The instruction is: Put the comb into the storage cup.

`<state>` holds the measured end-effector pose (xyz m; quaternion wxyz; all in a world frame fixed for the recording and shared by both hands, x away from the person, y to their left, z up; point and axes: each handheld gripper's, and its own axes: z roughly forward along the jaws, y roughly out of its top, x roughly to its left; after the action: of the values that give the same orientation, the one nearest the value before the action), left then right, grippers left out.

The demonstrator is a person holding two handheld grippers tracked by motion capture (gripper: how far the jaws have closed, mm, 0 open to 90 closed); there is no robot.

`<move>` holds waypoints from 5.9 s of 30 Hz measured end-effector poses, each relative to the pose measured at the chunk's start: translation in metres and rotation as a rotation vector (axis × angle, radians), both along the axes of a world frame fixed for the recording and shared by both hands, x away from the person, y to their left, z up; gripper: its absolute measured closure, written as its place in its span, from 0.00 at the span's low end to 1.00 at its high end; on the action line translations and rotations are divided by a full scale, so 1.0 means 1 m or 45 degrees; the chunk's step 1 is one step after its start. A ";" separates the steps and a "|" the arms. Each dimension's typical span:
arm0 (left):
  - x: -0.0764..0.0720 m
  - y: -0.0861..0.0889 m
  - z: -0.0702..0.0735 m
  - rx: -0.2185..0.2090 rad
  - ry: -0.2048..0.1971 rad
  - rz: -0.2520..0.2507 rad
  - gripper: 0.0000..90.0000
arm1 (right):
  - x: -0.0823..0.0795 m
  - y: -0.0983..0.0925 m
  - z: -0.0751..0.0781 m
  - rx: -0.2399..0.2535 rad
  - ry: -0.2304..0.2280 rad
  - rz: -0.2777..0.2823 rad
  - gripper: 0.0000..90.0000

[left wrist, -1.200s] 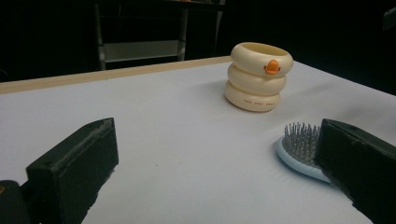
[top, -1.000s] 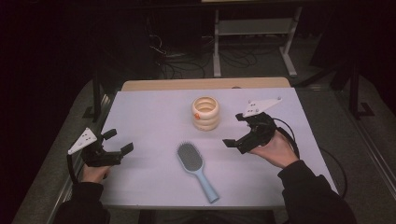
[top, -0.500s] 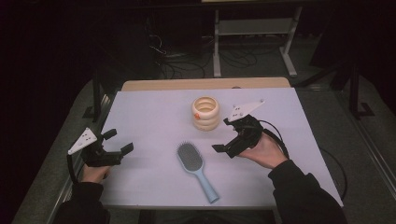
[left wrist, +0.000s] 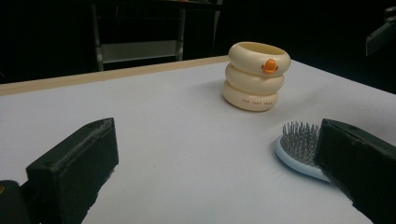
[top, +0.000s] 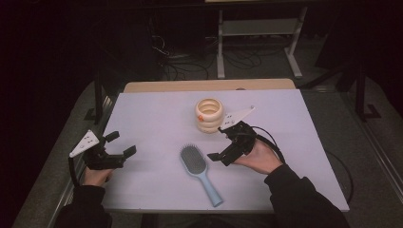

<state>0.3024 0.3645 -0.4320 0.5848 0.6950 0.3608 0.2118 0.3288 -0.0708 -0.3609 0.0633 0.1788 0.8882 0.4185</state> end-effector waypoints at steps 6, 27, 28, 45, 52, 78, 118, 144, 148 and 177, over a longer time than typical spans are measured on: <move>0.000 0.000 0.000 -0.003 -0.002 -0.001 0.00 | -0.001 0.008 -0.006 0.006 0.011 0.022 0.00; 0.000 -0.001 0.000 0.004 -0.004 -0.009 0.00 | -0.004 0.032 -0.033 -0.020 0.088 0.090 0.00; 0.000 -0.001 0.000 0.001 -0.004 -0.009 0.00 | -0.004 0.033 -0.035 -0.020 0.090 0.093 0.00; 0.000 -0.001 0.000 0.007 -0.005 -0.013 0.00 | -0.010 0.044 -0.049 -0.024 0.126 0.140 0.03; 0.000 -0.001 0.000 0.008 -0.006 -0.013 0.00 | -0.013 0.044 -0.047 -0.004 0.139 0.192 0.18; 0.000 -0.001 0.000 0.009 -0.010 -0.013 0.00 | -0.040 0.062 -0.056 -0.137 0.172 0.371 0.90; 0.000 -0.001 0.000 -0.005 -0.001 -0.020 0.00 | -0.055 0.050 -0.082 -0.335 0.231 0.435 0.98; 0.000 -0.001 0.000 -0.001 0.000 -0.021 0.00 | -0.051 0.028 -0.087 -0.365 0.243 0.381 0.98; 0.000 -0.001 0.000 0.000 -0.001 -0.021 0.00 | -0.049 0.023 -0.087 -0.365 0.243 0.361 0.98; 0.000 -0.001 0.000 -0.001 -0.002 -0.018 0.00 | -0.036 -0.004 -0.088 -0.360 0.254 0.256 0.98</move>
<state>0.3026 0.3633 -0.4323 0.5869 0.6971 0.3555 0.2081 0.2930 -0.0752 -0.4485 -0.0425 0.1192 0.9533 0.2741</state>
